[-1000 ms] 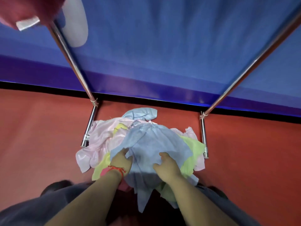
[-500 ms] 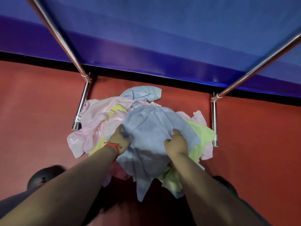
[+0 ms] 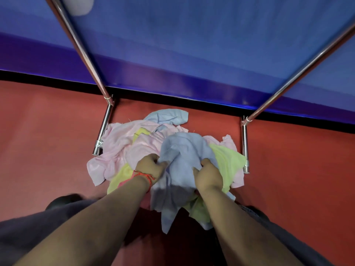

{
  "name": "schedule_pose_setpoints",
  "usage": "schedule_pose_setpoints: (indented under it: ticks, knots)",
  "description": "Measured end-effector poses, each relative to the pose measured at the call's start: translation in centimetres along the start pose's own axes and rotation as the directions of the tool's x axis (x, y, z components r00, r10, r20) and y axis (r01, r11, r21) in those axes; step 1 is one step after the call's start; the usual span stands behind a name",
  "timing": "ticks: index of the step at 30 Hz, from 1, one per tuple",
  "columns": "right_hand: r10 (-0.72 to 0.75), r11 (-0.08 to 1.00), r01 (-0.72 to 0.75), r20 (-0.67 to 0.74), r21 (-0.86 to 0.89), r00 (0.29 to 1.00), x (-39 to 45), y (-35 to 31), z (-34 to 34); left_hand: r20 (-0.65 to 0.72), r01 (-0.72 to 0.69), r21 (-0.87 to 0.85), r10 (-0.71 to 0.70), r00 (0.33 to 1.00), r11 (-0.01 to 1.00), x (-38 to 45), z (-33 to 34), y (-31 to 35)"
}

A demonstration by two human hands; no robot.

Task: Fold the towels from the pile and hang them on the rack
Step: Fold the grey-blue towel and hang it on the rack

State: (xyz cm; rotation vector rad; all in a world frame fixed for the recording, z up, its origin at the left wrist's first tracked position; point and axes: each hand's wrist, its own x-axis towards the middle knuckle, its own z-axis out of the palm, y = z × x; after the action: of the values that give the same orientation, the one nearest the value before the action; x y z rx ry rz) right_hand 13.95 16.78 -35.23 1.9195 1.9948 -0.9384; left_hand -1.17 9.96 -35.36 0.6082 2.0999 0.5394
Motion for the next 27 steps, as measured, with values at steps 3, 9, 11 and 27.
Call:
schedule_pose_setpoints:
  ticks: [3, 9, 11, 27]
  knots:
    - [-0.012, 0.998, 0.016, -0.055, 0.060, 0.998, -2.5, -0.8, -2.2, 0.009, -0.073, -0.011, 0.073, 0.997, 0.997, -2.4, -1.2, 1.8]
    - [0.042, 0.883, 0.062, -0.211, 0.465, 0.977, -9.6, -2.0, -8.1, 0.005, -0.214, 0.011, 0.214, 0.977, 0.977, -8.9, -4.3, 3.9]
    - [-0.025, 0.779, 0.108, -0.142, 0.618, 0.990, -12.8, -1.8, -9.3, 0.015, -0.272, -0.042, 0.272, 0.962, 0.961, -12.1, -5.1, 4.2]
    - [-0.460, 0.671, 0.449, -0.145, 0.590, 0.876, -28.4, 3.2, -8.6, -0.078, -0.638, -0.146, 0.634, 0.769, 0.756, -27.7, -6.6, 0.4]
